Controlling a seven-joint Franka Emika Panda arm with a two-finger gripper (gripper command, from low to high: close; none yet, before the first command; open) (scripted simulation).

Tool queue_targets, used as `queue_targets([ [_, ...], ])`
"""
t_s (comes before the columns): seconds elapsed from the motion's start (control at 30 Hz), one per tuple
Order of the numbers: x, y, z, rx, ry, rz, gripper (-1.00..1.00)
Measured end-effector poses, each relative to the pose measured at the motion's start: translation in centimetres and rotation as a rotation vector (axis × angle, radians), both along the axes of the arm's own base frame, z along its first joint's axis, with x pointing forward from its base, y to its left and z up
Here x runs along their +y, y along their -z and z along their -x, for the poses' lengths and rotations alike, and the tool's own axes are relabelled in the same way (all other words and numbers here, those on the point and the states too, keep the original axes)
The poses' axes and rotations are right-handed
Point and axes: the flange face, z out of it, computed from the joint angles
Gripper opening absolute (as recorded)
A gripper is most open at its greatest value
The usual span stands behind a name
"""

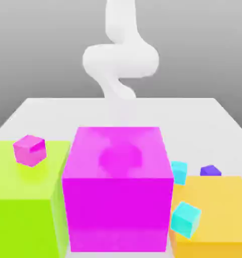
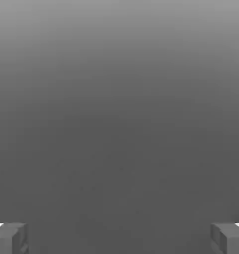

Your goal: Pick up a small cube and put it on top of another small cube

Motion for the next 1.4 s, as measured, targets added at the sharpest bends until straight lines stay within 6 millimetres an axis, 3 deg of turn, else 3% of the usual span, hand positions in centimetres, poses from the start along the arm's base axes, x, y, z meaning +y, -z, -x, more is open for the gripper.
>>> queue_targets([
  [0.17,6.2,9.6,-3.8,0.13,0.0,0.083,0.0],
  [0.37,12.2,21.5,-4.8,0.275,-0.032,0.151,0.0],
  [0.57,17.0,32.6,-2.0,0.416,-0.094,0.18,0.0],
  [0.77,21.1,41.4,4.1,0.552,-0.181,0.167,0.0],
  [0.9,24.1,45.4,10.2,0.641,-0.271,0.141,0.0],
  [1.03,25.6,47.6,15.4,0.721,-0.332,0.093,0.0],
  [1.4,26.4,50.6,15.4,0.731,-0.328,0.051,0.0],
])
